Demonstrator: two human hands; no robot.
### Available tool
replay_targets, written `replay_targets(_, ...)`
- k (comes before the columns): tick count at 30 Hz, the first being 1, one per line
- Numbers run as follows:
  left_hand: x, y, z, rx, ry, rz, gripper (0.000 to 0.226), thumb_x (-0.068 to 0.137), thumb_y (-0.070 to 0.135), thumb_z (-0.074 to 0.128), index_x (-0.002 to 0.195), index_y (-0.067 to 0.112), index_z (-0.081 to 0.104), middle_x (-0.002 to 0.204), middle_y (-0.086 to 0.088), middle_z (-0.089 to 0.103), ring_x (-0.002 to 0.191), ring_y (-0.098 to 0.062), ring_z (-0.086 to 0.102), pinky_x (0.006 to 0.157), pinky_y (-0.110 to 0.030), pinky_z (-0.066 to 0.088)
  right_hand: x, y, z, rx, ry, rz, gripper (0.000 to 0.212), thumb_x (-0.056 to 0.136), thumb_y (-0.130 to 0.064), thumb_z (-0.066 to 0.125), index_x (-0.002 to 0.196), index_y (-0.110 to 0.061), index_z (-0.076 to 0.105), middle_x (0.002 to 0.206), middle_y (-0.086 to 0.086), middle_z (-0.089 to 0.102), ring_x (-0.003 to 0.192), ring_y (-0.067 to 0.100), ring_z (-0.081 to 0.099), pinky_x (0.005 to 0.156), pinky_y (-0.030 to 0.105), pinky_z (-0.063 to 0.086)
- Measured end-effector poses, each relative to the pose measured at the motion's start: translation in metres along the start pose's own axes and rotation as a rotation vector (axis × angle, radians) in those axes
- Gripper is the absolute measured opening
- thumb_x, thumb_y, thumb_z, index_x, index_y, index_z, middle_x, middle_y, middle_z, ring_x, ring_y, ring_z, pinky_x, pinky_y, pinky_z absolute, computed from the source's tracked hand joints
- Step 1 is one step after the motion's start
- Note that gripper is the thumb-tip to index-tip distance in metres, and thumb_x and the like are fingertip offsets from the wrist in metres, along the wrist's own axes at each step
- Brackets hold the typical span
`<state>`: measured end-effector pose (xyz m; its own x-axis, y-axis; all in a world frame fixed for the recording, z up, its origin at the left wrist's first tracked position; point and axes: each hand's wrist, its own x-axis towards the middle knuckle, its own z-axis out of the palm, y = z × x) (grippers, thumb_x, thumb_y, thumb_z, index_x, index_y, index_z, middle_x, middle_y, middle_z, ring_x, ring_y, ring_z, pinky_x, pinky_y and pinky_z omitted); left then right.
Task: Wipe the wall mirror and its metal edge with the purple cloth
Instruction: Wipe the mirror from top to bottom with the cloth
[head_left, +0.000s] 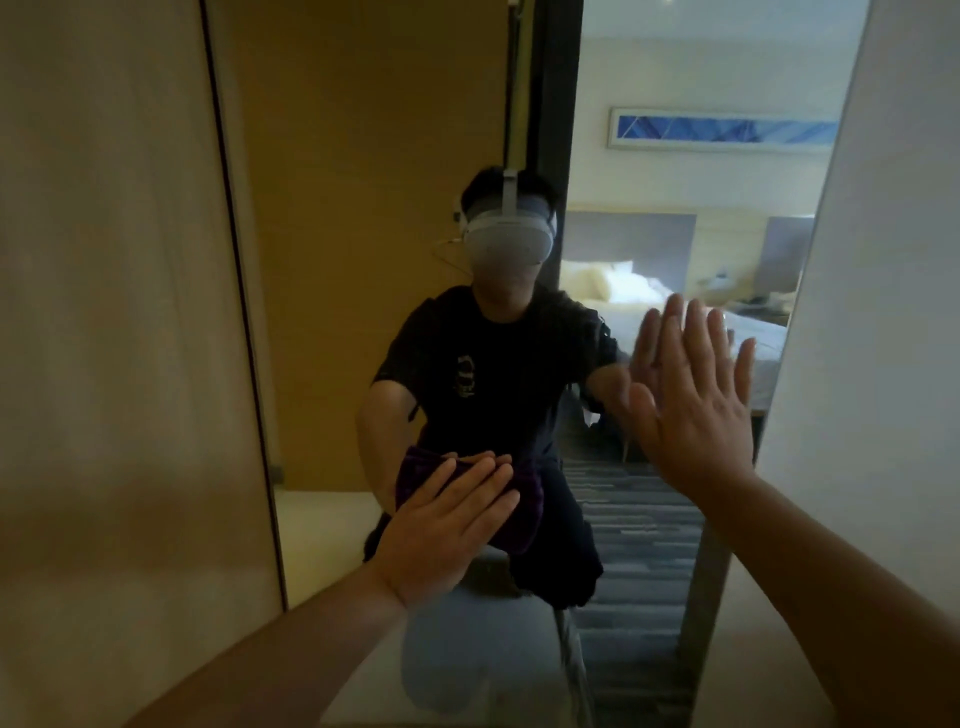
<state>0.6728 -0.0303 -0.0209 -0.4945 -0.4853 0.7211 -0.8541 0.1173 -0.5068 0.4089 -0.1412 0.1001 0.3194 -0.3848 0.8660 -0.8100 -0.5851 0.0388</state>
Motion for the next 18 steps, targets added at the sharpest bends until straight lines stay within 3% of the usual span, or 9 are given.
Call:
replay_targets(5,0.109,-0.04,-0.051,-0.154,0.256,-0.121,0.044,0.101,0.0,0.041,0.144,0.008,0.039,0.152,-0.019,0.041,0.145,-0.034,0.032,0.121,-0.05,0.021,-0.002,0.025,0.011,-0.118,-0.019,-0.033,0.069,0.103,-0.05,0.022,0.157,-0.016,-0.003,0.164,0.005,-0.013,0.152,0.024,-0.015,0.122,0.05,-0.008)
replay_targets(11,0.265,-0.093,-0.1,0.064,0.333,-0.263,0.051,0.099,0.018,0.051,0.148,0.007,0.041,0.156,-0.017,0.036,0.146,-0.035,0.03,0.12,-0.051,0.02,-0.002,0.028,0.02,-0.103,0.053,-0.048,0.069,0.102,-0.047,0.028,0.158,-0.013,0.005,0.165,0.007,-0.006,0.153,0.027,-0.007,0.122,0.055,-0.002)
replay_targets(14,0.256,-0.073,-0.084,0.126,0.296,-0.21,0.051,0.102,0.025,0.047,0.15,0.007,0.038,0.158,-0.015,0.033,0.147,-0.033,0.027,0.121,-0.05,0.019,-0.001,0.029,0.022,-0.076,0.1,-0.071,0.068,0.102,-0.046,0.028,0.157,-0.011,0.009,0.165,0.008,-0.001,0.154,0.028,-0.003,0.122,0.056,0.001)
replay_targets(18,0.171,-0.019,-0.037,0.097,0.228,-0.044,0.048,0.104,0.021,0.041,0.15,0.005,0.039,0.159,-0.017,0.03,0.149,-0.033,0.024,0.119,-0.053,0.024,-0.003,0.034,0.024,-0.017,0.171,-0.108,0.065,0.103,-0.044,0.032,0.156,-0.009,0.018,0.164,0.01,0.009,0.153,0.029,0.004,0.121,0.059,0.008)
